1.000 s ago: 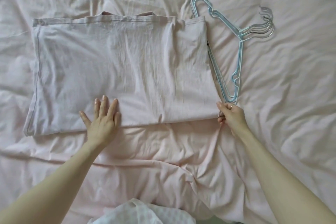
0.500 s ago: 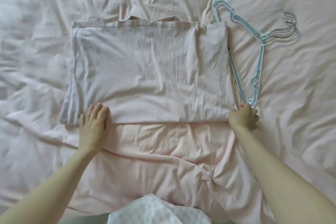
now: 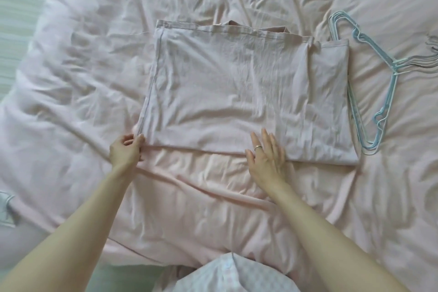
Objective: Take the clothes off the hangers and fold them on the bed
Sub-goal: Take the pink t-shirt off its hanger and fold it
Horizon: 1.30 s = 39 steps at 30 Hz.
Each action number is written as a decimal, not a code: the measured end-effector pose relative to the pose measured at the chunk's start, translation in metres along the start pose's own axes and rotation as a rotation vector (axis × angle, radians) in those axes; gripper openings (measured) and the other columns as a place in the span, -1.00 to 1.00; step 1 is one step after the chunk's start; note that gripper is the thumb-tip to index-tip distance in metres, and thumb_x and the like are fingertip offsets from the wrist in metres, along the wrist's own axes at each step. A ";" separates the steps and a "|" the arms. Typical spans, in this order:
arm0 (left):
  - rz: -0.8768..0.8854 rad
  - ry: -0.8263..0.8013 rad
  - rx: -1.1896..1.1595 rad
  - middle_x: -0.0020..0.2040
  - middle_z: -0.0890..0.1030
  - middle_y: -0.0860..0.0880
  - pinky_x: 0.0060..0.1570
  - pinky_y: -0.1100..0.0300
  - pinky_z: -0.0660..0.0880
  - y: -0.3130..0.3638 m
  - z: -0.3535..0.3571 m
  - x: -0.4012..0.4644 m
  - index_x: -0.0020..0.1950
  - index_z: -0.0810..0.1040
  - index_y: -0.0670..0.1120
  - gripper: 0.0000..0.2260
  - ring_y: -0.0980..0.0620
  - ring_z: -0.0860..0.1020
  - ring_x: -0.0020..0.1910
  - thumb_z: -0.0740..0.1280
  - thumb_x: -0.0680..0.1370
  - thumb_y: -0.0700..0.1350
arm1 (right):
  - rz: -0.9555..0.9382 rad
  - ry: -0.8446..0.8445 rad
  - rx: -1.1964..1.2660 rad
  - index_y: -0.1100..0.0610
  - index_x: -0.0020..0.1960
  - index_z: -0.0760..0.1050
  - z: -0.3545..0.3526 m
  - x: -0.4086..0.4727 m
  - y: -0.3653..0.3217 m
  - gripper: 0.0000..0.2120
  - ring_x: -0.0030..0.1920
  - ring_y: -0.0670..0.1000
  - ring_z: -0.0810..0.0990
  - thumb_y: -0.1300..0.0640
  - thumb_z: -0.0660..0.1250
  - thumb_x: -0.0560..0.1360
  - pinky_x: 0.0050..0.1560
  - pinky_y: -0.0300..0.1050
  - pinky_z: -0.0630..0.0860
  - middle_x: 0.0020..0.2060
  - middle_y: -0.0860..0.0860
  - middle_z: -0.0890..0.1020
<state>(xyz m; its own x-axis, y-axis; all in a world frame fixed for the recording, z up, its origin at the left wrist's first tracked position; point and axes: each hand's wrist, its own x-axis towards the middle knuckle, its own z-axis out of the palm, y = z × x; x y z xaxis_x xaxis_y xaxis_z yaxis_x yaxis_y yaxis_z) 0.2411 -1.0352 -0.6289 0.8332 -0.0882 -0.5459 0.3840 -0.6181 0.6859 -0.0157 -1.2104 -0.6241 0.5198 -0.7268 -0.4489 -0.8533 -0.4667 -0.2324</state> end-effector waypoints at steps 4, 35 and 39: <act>-0.082 -0.050 -0.108 -0.26 0.50 -0.08 -0.58 0.37 0.44 0.007 -0.011 0.009 -0.11 0.47 -0.19 -0.92 0.15 0.52 -0.52 0.31 0.55 -0.21 | 0.059 -0.061 -0.058 -0.02 0.54 -0.01 0.005 0.002 0.004 -0.47 0.53 0.02 -0.12 -0.08 0.02 0.62 0.48 0.08 -0.08 0.54 0.01 -0.08; 0.305 -0.145 -0.489 -0.24 0.40 0.06 -0.15 0.27 0.38 0.126 0.108 -0.110 -0.19 0.29 -0.01 -0.79 0.17 0.40 -0.25 0.30 0.53 -0.20 | 0.392 -0.044 1.148 0.16 0.11 0.42 -0.090 0.040 0.090 -0.81 -0.15 0.00 0.45 0.08 0.12 0.62 -0.19 -0.15 0.40 -0.13 0.06 0.44; 0.568 -0.303 -0.233 -0.31 0.36 0.07 -0.24 0.28 0.32 0.144 0.186 -0.174 -0.21 0.27 0.01 -0.73 0.26 0.34 -0.38 0.30 0.53 -0.26 | 0.463 -0.091 1.430 0.15 0.01 0.44 -0.124 0.037 0.141 -0.79 -0.14 0.03 0.56 0.04 0.12 0.62 -0.13 -0.14 0.49 -0.08 0.11 0.56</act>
<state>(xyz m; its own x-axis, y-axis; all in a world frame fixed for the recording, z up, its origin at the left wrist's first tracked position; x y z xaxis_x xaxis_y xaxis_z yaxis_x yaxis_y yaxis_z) 0.0775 -1.2539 -0.5252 0.7957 -0.5849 -0.1576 0.0240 -0.2296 0.9730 -0.1117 -1.3663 -0.5664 0.2423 -0.6100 -0.7545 -0.2836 0.6991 -0.6563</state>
